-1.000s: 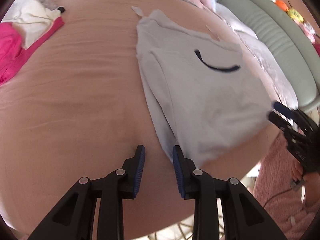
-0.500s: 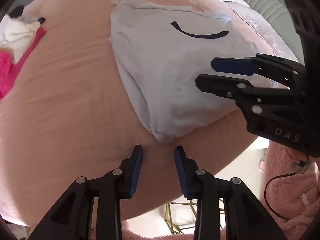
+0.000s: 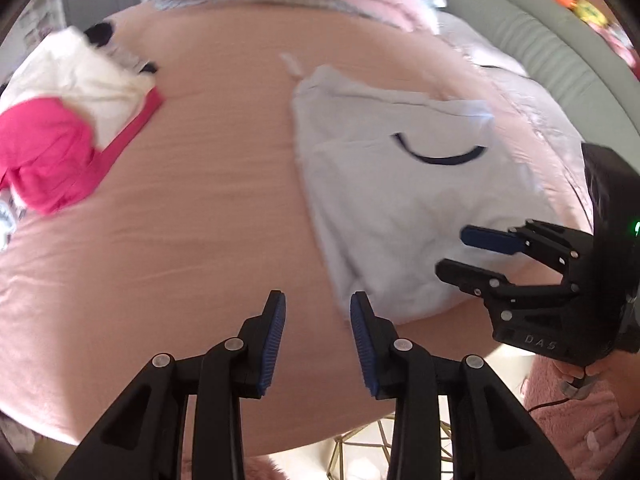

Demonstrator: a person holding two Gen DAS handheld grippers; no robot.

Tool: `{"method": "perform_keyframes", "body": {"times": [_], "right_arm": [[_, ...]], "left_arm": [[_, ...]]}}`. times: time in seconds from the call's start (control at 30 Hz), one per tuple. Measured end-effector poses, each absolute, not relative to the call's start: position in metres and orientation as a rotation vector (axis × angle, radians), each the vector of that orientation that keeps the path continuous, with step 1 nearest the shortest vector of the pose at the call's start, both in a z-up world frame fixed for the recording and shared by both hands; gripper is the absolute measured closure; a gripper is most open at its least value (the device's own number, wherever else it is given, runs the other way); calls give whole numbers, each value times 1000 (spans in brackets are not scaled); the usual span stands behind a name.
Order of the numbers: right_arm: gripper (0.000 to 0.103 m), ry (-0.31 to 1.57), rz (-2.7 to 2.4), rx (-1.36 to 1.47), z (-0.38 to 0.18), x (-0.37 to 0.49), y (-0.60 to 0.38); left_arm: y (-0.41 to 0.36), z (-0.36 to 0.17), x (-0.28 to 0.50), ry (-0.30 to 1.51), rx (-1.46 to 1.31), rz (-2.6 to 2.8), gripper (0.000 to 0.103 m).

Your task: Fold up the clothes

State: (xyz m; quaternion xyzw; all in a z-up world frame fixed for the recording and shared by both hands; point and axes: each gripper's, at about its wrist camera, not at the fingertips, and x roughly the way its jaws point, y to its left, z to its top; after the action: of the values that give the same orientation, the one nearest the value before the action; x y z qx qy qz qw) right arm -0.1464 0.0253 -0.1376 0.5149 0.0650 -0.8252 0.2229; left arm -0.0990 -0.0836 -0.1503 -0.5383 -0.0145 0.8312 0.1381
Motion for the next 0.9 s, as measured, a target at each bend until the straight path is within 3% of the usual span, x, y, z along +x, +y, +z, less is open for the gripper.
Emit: {"method": "perform_keyframes", "body": {"times": [0.1,0.2,0.27,0.33,0.4,0.5,0.57,0.8,0.9], "right_arm": [[56,80,-2342,1351,-122,-135,51],[56,79,-2425,1349,-117,-131,84],[56,49,-2493,1369,-115,-131,118],[56,-60,-2575,1403,-116,-128,164],[56,-220,-2668,1464,-121,-123,211],[56,-576,-2702,1531,-134,-101,267],[56,-767,-2602,1565,-145,-87,282],[55,-976,-2369,1621,-182,-77,276],[46,-1052,-2397,1537,-181,-91,282]], "left_arm": [[-66,-158,-93,28,-1543,2375,72],[-66,-182,-94,144,-1767,2317,69],[-75,-184,-90,102,-1819,2351,69],[-87,-175,-83,-104,-1787,2388,69],[-96,-168,-72,-423,-1708,2393,69],[-91,-174,-56,-801,-1608,2301,68],[-75,-184,-50,-901,-1570,2227,68],[-59,-205,-64,-1154,-1470,2185,68],[-65,-205,-65,-1250,-1413,2226,67]]}}
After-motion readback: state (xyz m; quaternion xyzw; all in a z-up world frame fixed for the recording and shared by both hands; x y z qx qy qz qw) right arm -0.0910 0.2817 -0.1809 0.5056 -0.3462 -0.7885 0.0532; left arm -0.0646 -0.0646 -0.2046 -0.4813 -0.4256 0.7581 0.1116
